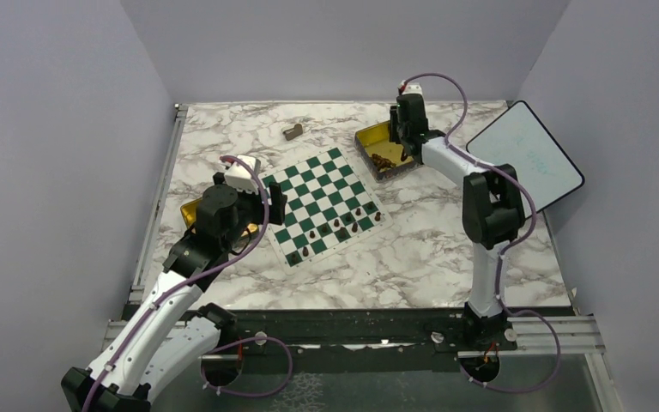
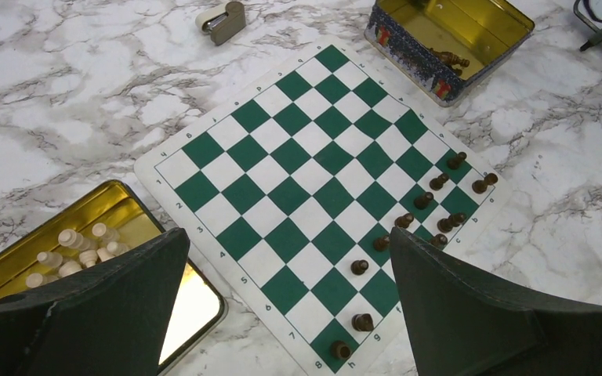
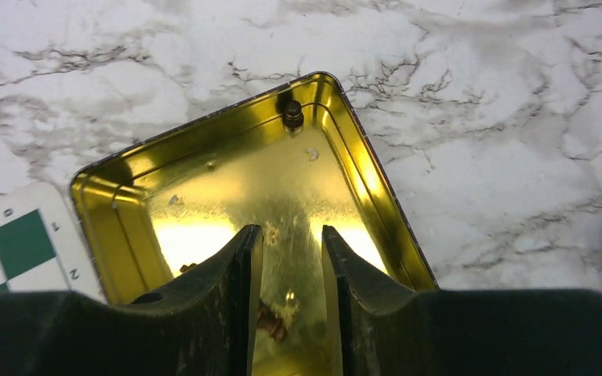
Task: Set up the chess pieces on the board
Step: Pick up the chess piece from the storage box.
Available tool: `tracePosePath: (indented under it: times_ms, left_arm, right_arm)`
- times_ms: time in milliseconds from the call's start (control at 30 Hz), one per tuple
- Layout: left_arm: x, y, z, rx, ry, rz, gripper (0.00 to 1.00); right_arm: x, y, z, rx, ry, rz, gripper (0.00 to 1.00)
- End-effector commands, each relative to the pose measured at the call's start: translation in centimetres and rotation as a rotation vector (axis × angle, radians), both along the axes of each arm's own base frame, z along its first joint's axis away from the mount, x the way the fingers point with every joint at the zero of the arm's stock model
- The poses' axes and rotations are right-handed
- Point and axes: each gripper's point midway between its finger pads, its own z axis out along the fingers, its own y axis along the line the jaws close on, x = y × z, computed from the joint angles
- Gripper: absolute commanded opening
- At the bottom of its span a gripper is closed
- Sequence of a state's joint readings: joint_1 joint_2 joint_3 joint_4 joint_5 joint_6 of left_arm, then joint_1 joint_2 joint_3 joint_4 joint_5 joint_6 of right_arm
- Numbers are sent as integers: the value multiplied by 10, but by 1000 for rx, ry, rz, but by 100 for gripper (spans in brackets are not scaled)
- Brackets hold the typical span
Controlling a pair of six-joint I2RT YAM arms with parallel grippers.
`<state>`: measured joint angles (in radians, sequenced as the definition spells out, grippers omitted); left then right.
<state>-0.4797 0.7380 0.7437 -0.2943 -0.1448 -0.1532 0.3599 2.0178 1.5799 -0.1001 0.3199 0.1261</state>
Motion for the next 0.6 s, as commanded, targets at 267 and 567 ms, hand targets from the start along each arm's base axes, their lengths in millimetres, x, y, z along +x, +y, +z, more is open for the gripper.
tracePosePath:
  times_ms: [267, 567]
  left_arm:
    - [2, -3, -4, 14, 5, -16, 99]
    - [5, 1, -7, 27, 15, 5, 99]
  right_arm:
    - [96, -2, -42, 114, -151, 103, 28]
    - [114, -4, -64, 122, -144, 107, 30]
